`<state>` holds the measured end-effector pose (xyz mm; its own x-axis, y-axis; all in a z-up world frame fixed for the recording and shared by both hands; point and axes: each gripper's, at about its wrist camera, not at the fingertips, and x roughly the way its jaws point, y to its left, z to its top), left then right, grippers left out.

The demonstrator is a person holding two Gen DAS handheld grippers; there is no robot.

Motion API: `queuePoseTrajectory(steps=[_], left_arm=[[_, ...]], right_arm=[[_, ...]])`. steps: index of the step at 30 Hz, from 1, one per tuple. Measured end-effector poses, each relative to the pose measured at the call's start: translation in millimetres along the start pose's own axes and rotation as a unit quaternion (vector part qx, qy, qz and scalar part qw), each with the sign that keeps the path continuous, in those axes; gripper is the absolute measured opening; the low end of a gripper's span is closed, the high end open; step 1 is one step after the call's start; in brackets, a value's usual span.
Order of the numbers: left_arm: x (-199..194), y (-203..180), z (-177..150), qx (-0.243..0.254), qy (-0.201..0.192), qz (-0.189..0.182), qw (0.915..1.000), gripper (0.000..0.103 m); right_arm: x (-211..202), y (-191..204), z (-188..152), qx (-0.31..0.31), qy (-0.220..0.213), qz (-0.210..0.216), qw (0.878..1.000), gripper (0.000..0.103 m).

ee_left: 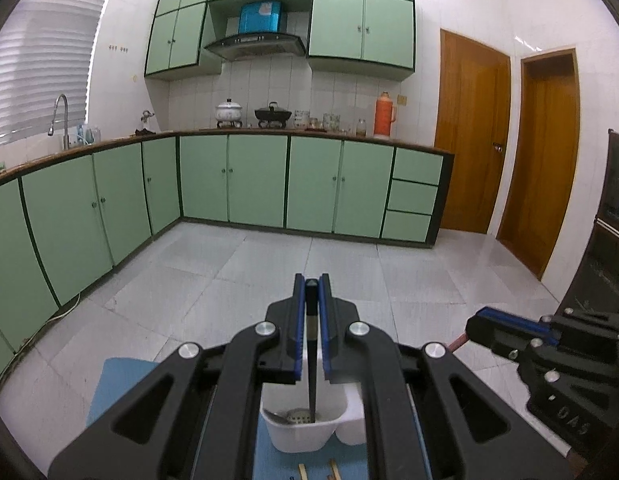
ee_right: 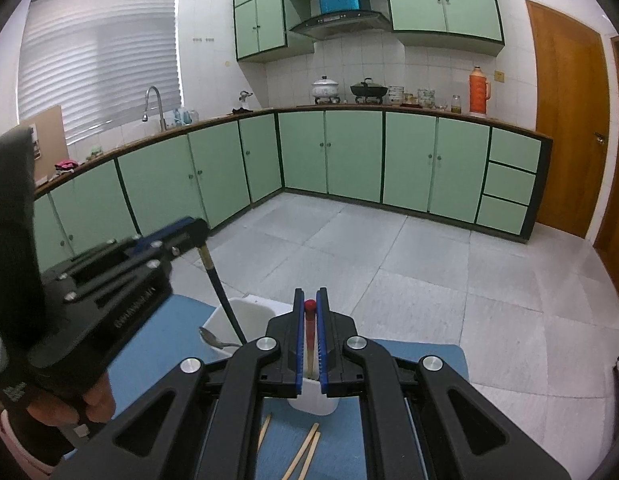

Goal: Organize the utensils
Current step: 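Lower both chopsticks into the holder and open both tools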

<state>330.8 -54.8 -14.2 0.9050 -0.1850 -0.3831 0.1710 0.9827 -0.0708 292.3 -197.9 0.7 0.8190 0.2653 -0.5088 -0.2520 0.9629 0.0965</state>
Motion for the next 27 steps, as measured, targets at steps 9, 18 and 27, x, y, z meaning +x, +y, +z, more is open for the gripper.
queuePoseTrajectory(steps=[9,18,27], left_arm=[[-27.5,9.0,-3.7,-0.008,-0.013,-0.012,0.9998,0.027],[-89.3,9.1,-16.6,-0.016,-0.057,-0.008,0.9982,0.062],[-147.6,4.0,-69.7,-0.025,-0.050,0.012,0.9984,0.079]], right_arm=[[-20.8,-12.0,-0.3,0.013,-0.022,-0.002,1.000,0.032],[-76.4,-14.1,-21.5,0.027,-0.078,-0.027,0.996,0.062],[-124.8,-1.1,-90.5,0.050,-0.111,-0.061,0.991,0.072]])
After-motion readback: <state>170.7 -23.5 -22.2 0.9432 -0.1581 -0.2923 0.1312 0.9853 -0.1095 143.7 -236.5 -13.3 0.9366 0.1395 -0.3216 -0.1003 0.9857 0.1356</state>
